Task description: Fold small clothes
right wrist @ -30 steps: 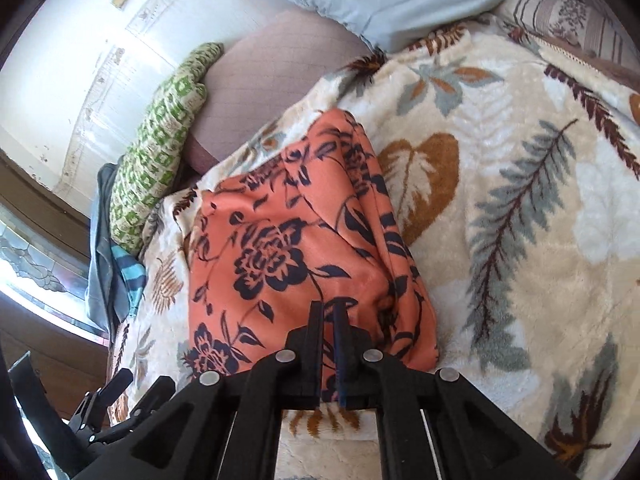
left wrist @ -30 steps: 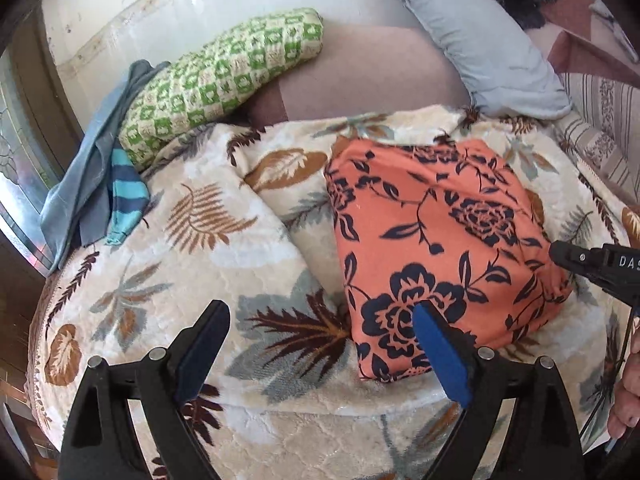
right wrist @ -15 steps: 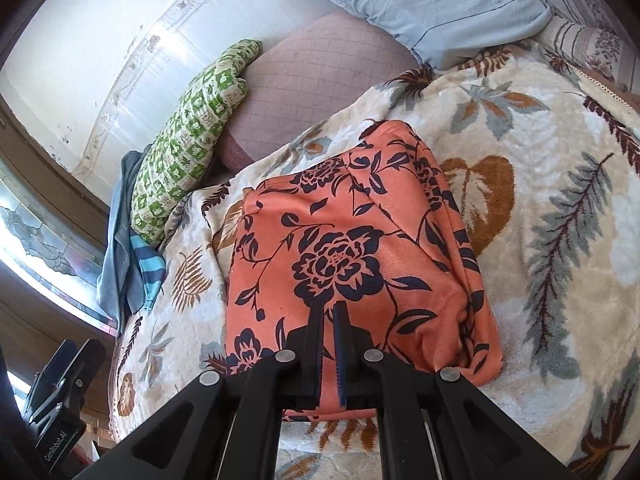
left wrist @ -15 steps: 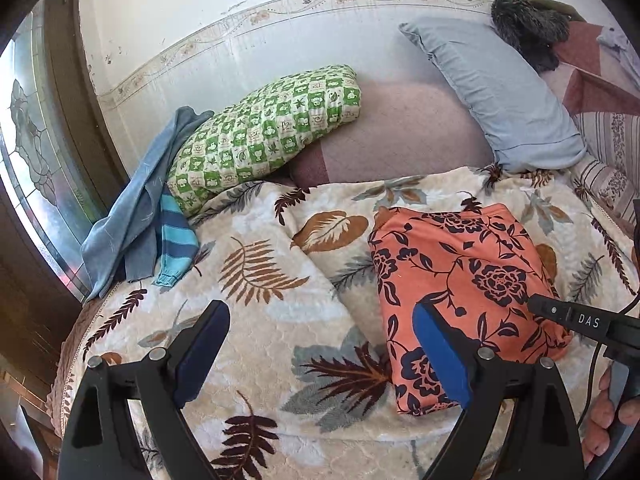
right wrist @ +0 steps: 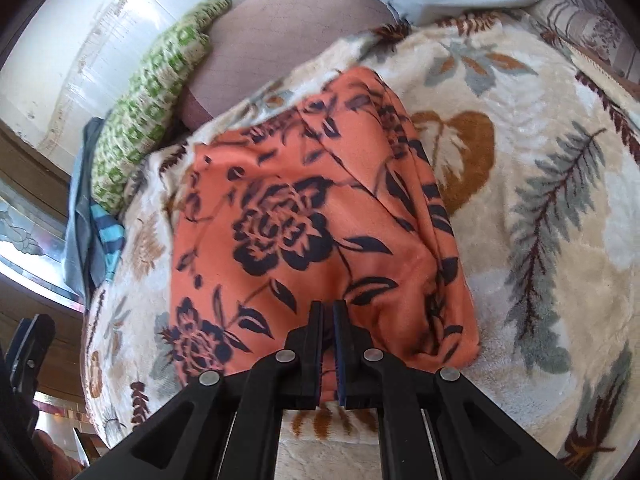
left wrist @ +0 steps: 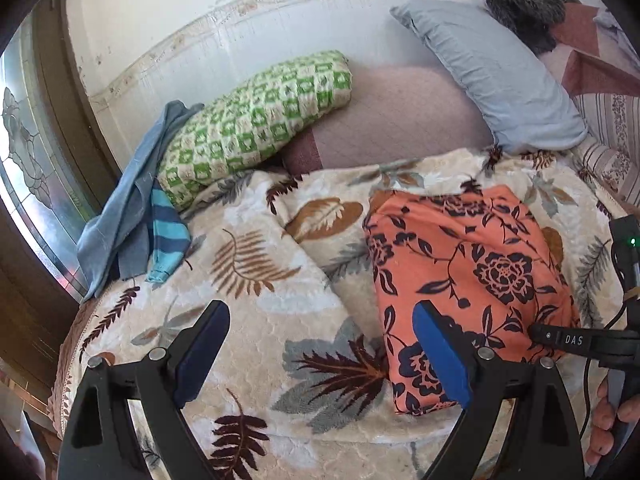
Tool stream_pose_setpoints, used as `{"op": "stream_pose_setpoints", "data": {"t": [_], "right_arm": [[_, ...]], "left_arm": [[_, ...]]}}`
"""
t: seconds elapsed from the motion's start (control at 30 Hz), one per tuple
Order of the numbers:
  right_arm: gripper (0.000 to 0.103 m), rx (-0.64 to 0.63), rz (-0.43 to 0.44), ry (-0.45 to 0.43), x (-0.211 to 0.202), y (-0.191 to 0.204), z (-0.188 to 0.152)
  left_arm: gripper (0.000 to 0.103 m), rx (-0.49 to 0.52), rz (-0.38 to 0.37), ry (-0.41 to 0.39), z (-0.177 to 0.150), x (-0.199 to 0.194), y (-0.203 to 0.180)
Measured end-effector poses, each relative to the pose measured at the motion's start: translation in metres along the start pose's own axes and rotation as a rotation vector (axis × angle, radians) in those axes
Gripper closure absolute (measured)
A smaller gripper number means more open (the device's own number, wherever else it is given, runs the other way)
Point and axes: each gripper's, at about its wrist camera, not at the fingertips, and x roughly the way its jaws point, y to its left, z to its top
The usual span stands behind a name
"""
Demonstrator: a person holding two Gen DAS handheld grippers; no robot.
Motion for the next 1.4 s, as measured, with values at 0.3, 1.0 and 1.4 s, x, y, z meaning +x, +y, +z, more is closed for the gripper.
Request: {"op": "stream_pose_setpoints", "data": {"t": [0.3, 1.0, 1.4], "right_arm": [[0.097, 0.123, 0.098, -0.04, -0.011, -0.009, 0.007], [0.095, -0.054, 0.082, -0.196, 0.019, 0.023, 0.107], [0.096, -0.05, 0.07, -0.259, 0.001, 0.01, 0.112]], "left_arm": [[0.01, 0.006, -0.017, 0.235, -0.026, 0.044, -0.009], [0.01, -0.036, -0.172, 0.146, 0.003, 0.108, -0.043], [0.008, -0.012, -0.153, 0.133, 0.011, 0.1, -0.028]]}}
